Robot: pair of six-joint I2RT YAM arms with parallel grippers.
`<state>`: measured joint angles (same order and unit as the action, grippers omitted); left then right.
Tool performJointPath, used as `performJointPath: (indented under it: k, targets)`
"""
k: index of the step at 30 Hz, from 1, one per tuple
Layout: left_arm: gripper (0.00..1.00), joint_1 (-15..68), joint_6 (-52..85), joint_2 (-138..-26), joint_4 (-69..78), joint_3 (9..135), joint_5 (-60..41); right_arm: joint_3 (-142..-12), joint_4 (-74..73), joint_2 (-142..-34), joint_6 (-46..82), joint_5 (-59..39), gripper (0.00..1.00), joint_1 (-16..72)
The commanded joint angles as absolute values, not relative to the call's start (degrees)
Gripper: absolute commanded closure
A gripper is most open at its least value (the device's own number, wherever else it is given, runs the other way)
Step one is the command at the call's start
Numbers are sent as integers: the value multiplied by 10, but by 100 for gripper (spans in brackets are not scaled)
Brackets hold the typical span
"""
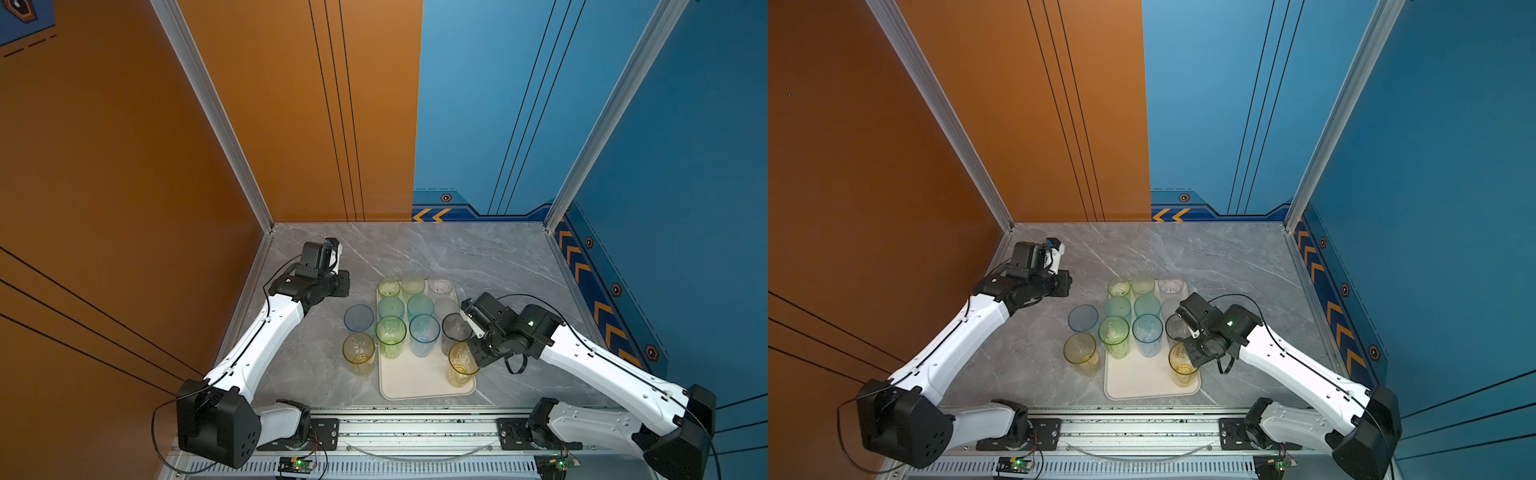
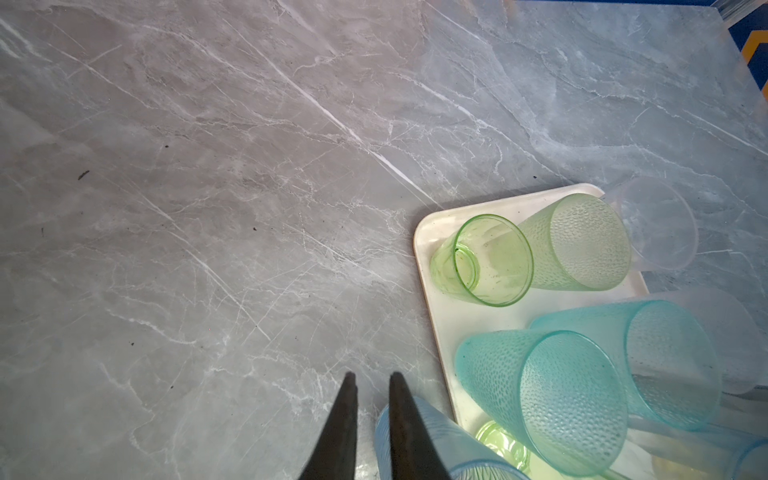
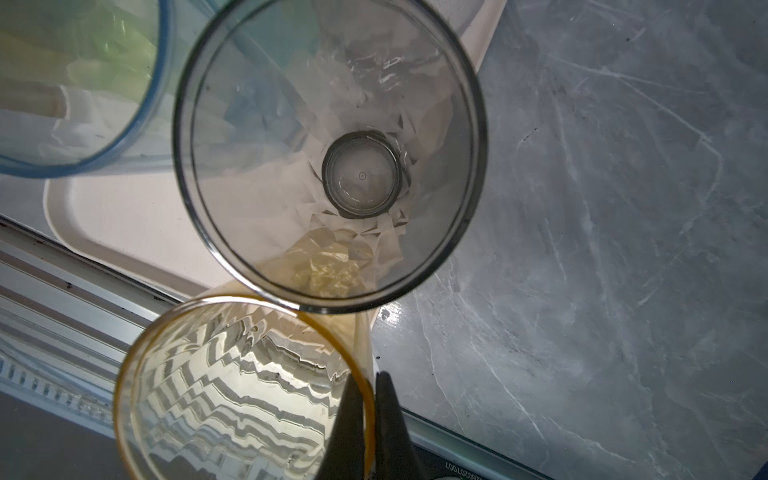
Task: Place the glasses into the tray
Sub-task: 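Lower the yellow cup onto the tray corner beside the grey cup, then open and raise the right gripper while the left grips the blue cup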
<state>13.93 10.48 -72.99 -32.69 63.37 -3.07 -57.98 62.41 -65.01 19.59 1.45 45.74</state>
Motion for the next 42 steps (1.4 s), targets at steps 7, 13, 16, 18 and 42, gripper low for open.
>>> performJointPath:
  k: [7, 13, 16, 18, 42]
  targets:
    - [83, 143, 97, -732, -339, 648, -25, -569, 620, -645, 206, -2, 90, 456]
    - [83, 143, 97, -729, -342, 648, -22, -569, 620, -645, 206, -2, 83, 456]
    - [83, 143, 97, -727, -343, 647, -22, -568, 620, -642, 207, 0, 82, 455]
    - [83, 143, 96, -727, -344, 648, -22, -570, 620, -641, 208, -1, 82, 455]
    - [83, 161, 83, -707, -416, 640, -7, -611, 630, -564, 215, -5, 66, 450]
